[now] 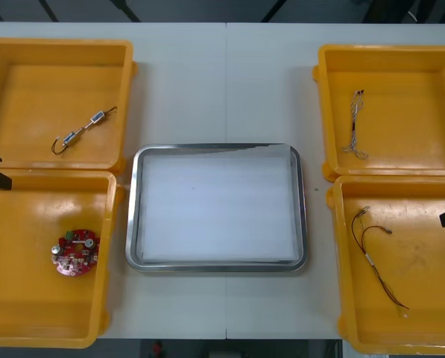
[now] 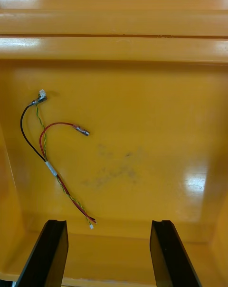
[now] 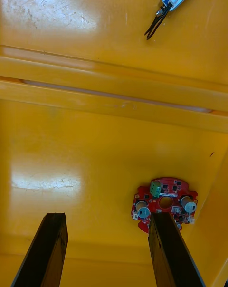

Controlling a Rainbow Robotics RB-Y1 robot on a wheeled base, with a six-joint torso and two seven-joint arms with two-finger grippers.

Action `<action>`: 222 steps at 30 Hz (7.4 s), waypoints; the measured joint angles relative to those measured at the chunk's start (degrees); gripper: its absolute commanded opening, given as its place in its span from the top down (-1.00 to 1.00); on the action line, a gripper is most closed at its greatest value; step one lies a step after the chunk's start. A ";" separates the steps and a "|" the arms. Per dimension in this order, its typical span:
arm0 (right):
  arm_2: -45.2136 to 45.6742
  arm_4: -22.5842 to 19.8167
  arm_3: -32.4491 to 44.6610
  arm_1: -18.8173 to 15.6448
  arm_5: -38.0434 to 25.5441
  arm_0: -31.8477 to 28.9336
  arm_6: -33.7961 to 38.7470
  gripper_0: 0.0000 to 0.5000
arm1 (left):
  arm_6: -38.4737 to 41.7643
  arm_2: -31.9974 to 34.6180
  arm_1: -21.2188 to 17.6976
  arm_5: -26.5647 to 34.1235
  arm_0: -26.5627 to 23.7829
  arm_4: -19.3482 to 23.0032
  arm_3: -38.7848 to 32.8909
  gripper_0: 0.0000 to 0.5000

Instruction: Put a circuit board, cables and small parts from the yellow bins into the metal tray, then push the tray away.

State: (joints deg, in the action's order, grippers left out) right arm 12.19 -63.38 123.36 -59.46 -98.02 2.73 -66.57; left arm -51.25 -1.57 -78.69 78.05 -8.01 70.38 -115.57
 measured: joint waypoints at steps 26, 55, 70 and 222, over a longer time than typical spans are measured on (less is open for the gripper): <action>-0.01 0.00 -0.03 0.05 -0.01 -0.61 0.00 -1.00 | -0.04 -2.96 -0.02 0.34 1.75 -0.84 0.03 -1.00; -10.47 14.60 8.70 0.93 12.19 -10.20 -3.59 -1.00 | -0.06 -7.73 -0.02 -3.90 1.76 -2.34 0.05 -1.00; -18.66 19.56 3.63 4.83 20.22 -10.19 -3.56 -1.00 | -0.06 -13.59 -0.02 -10.50 1.76 -3.00 0.06 -1.00; -7.85 0.81 10.57 7.48 -11.72 14.97 -9.01 1.00 | -0.36 -16.14 -5.47 -7.30 -4.18 1.17 -5.53 1.00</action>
State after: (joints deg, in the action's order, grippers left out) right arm 4.34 -62.57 133.93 -51.98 -109.75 17.70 -75.58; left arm -51.61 -17.71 -84.16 70.75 -12.19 71.55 -121.10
